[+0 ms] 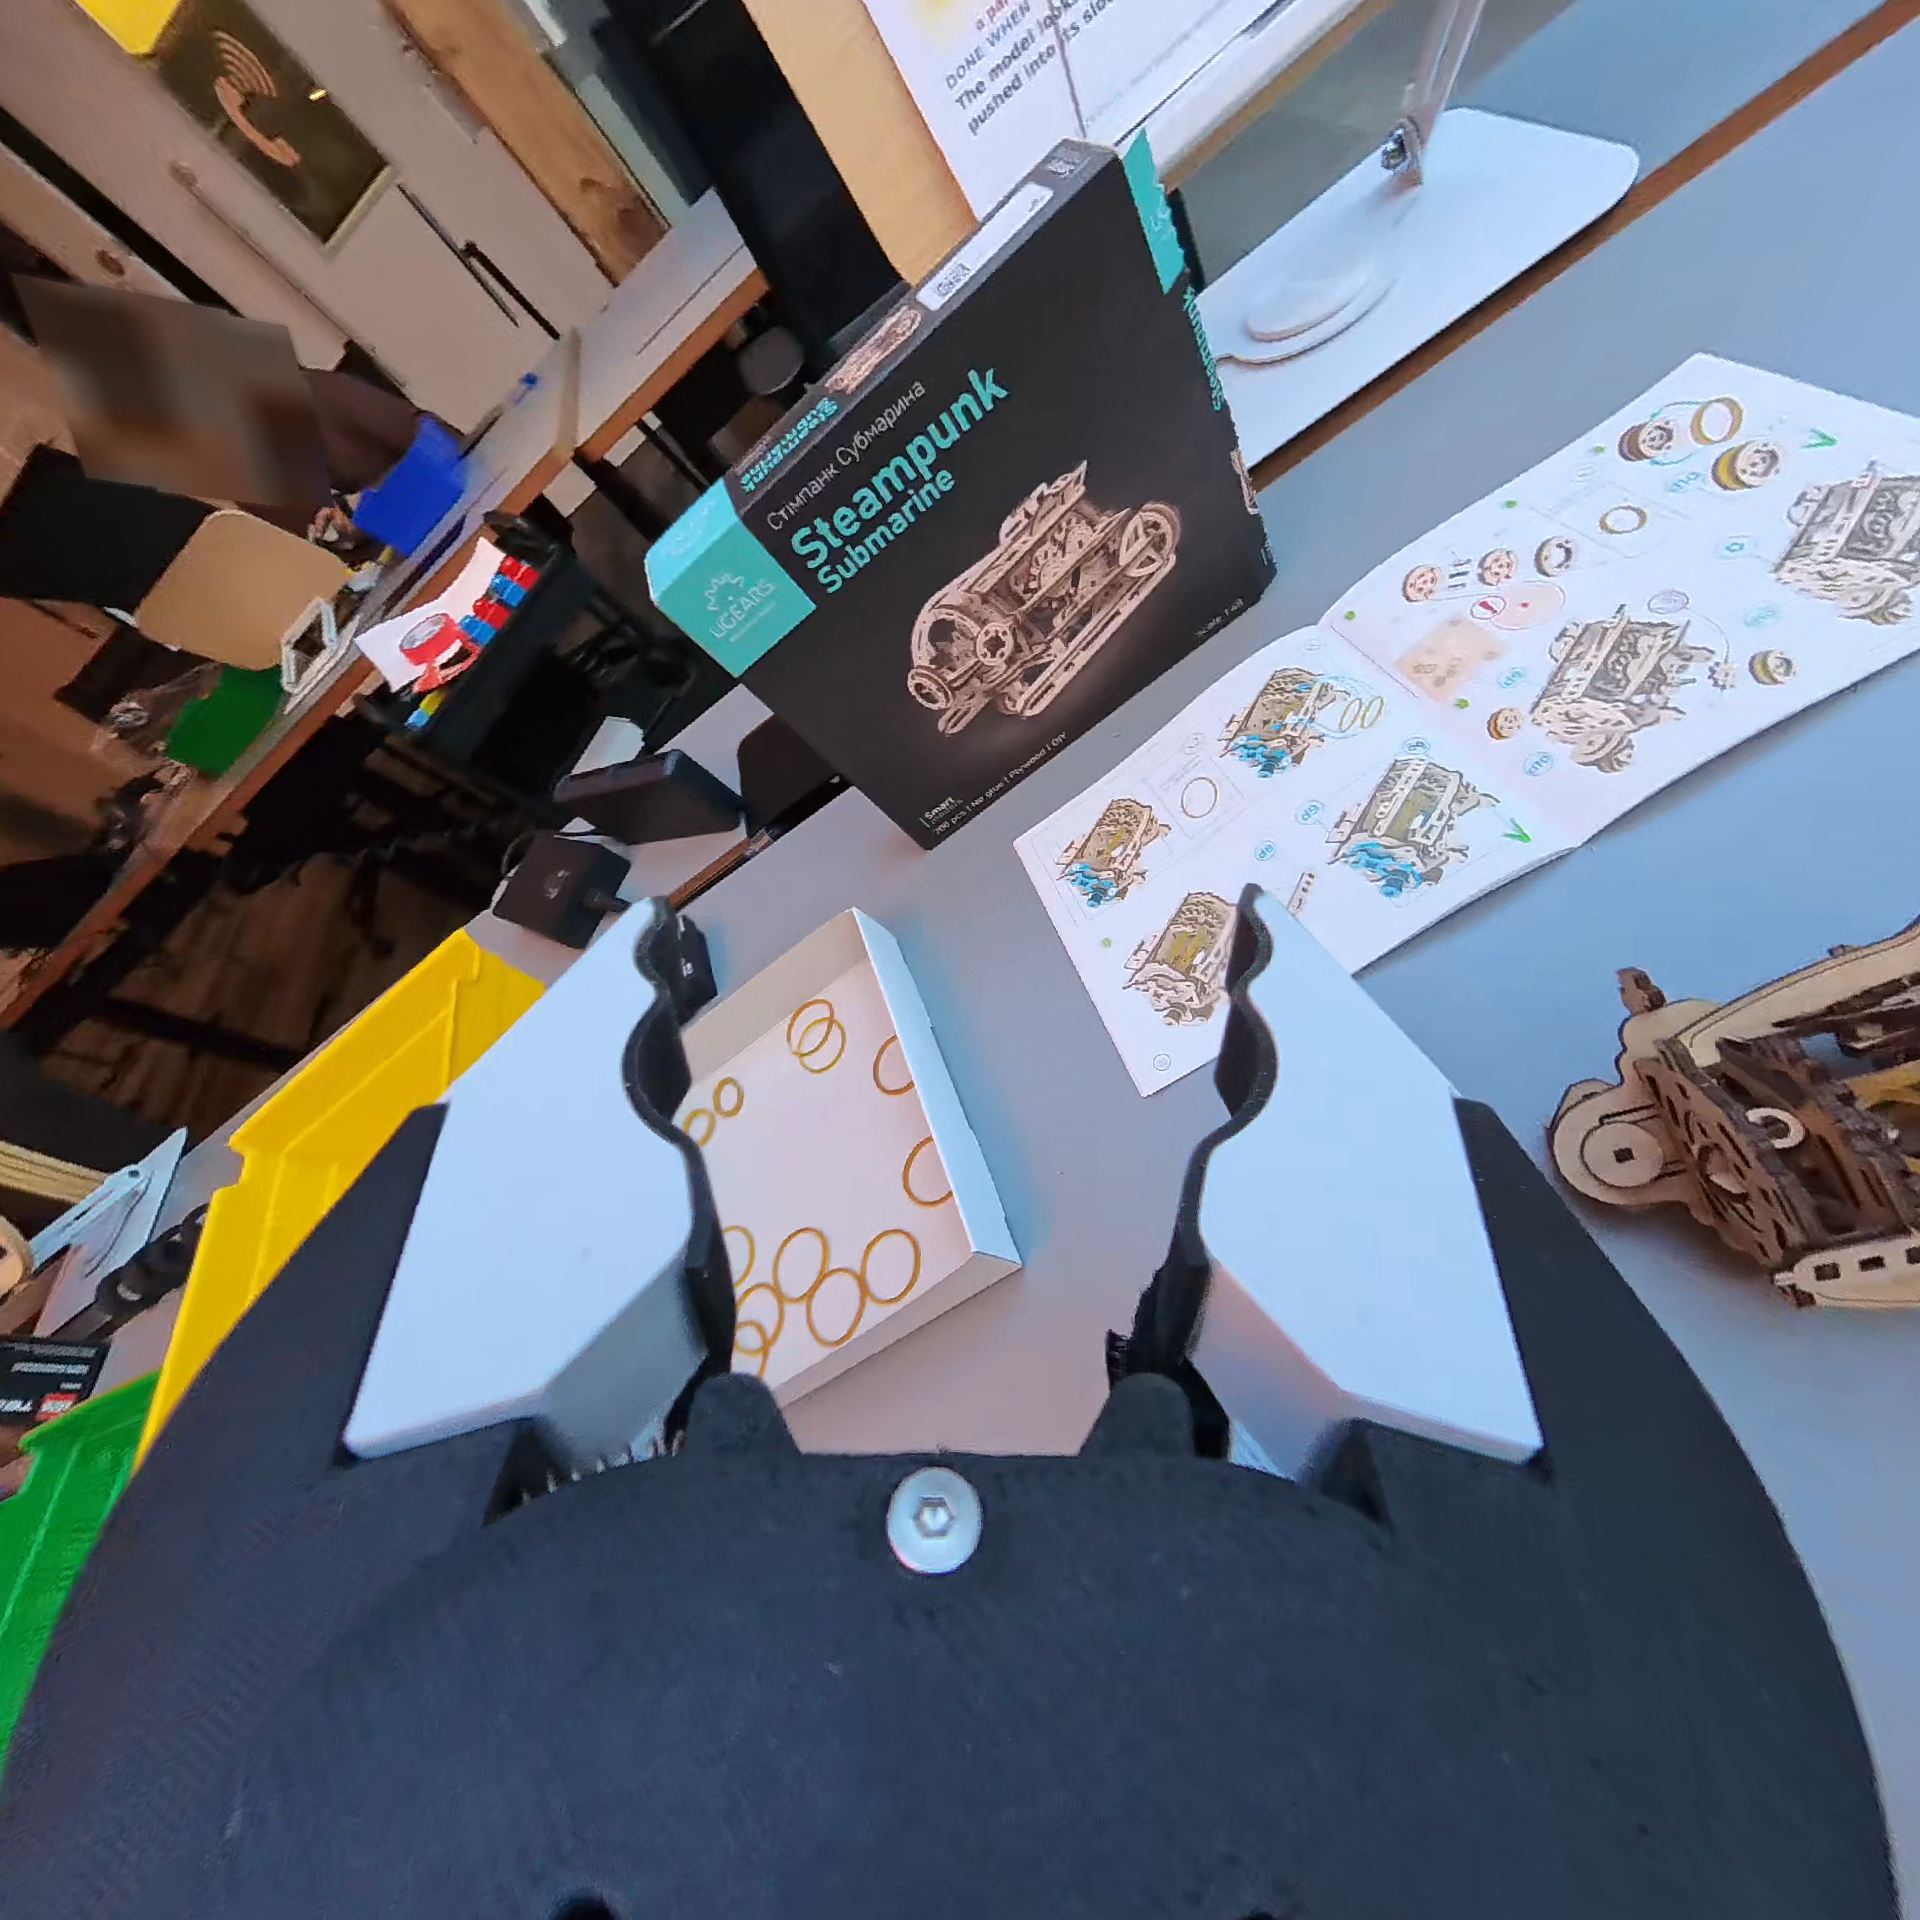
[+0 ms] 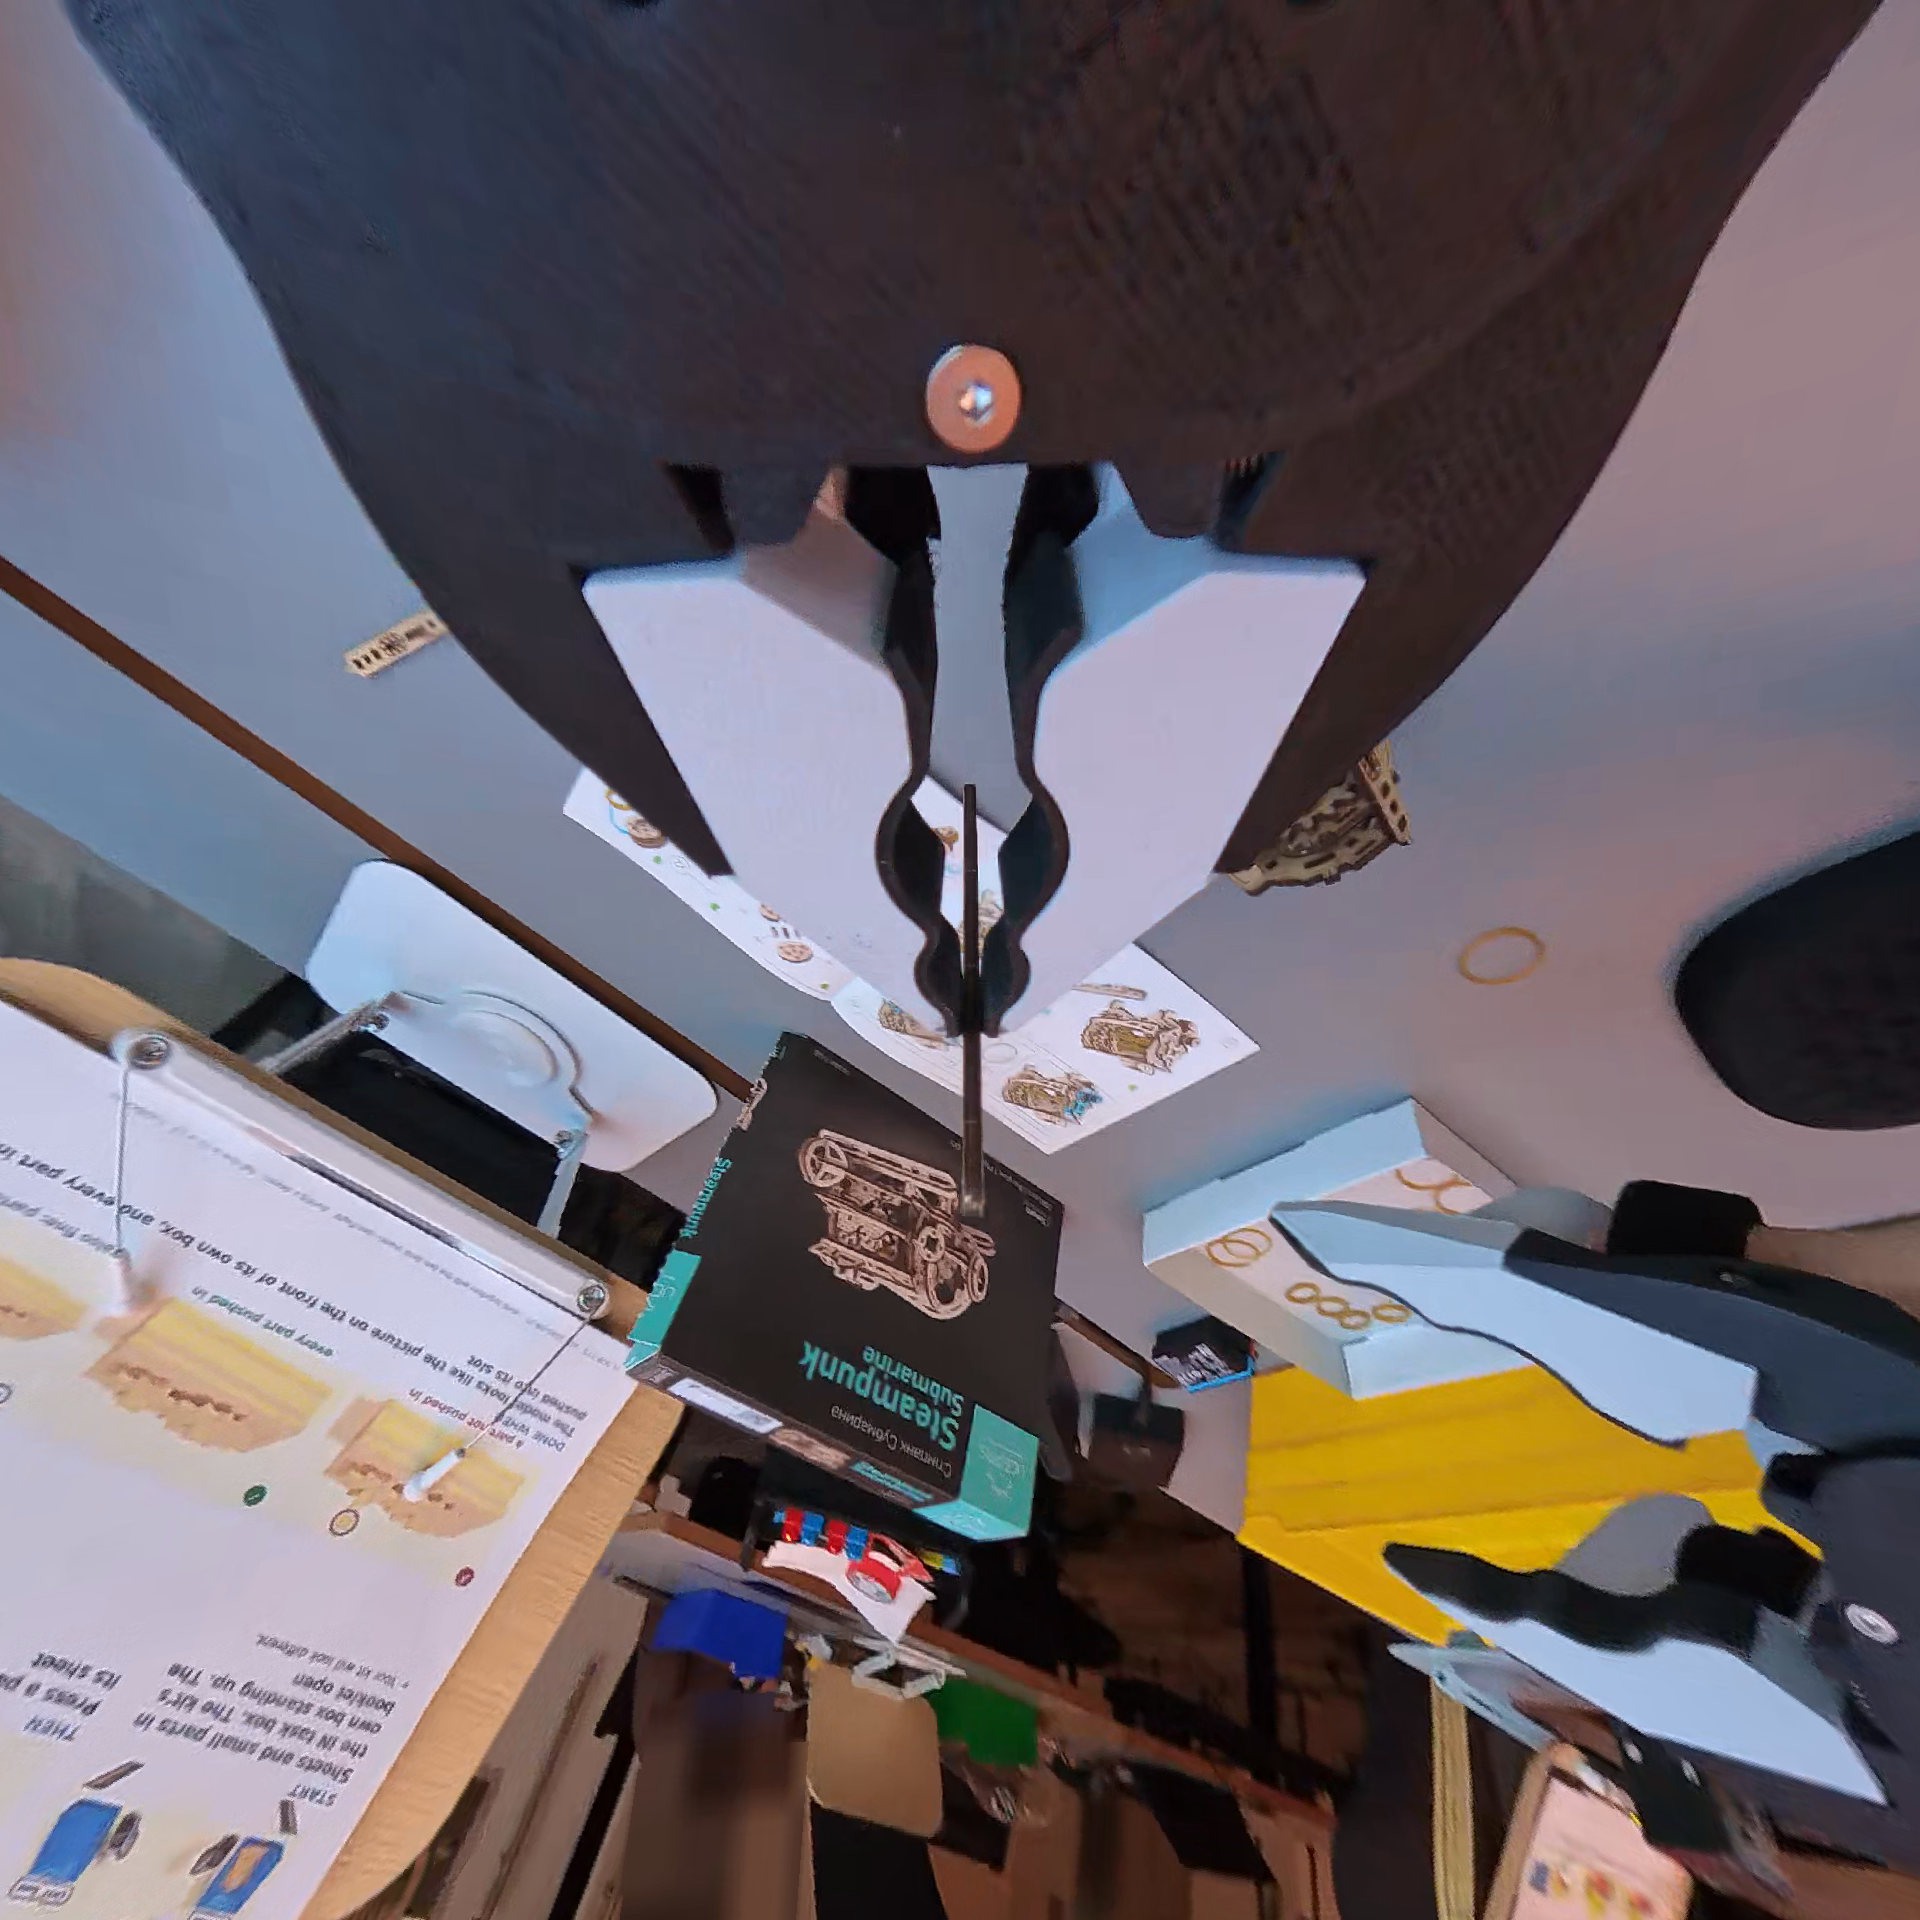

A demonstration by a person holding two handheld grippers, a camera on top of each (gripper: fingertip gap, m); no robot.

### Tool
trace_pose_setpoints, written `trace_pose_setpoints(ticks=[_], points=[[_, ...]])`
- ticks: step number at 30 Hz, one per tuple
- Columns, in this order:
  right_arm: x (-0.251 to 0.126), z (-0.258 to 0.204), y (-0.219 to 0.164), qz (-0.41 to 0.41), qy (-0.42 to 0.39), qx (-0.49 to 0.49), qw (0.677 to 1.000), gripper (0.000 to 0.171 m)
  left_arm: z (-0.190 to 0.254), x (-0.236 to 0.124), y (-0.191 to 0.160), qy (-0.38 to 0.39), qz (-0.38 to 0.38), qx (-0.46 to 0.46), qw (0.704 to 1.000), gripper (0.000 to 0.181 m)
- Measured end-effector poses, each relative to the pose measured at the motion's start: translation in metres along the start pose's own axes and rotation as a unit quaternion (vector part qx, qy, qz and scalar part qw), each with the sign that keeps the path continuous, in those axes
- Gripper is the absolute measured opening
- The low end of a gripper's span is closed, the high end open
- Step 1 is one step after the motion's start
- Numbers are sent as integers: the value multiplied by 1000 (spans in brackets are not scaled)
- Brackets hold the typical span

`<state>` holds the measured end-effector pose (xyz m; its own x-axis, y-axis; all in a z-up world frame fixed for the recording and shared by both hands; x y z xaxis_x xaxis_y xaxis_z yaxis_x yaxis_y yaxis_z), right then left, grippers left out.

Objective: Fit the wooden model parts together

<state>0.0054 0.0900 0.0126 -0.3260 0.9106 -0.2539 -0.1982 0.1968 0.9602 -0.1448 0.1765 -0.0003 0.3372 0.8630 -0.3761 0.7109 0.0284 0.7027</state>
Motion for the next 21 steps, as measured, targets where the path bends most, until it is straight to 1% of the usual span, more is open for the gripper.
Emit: trace_pose_setpoints(ticks=[9, 16, 21], points=[[-9, -6, -1, -51, -89, -85, 991, 1, 6, -16, 1, 21, -1, 2, 1000, 103], [-7, -6, 4, -112, -174, -201, 958, 1, 5, -24, -3, 17, 2, -11, 1000, 103], [-7, -7, 19, -107, -195, -208, 952, 1, 1, -29, -4, 23, -6, -16, 1000, 103]])
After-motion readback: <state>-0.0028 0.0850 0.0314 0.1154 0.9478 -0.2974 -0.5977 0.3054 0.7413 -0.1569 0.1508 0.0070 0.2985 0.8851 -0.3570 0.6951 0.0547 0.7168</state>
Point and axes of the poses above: each gripper's, where its closed fingertips meet, x out along the fingers, y out of its top, z = x × y across the jaws, the point moved 1 cm from there along -x, back along the fingers, and after that the axes turned 6 degrees about x, right-handed, at the moved point
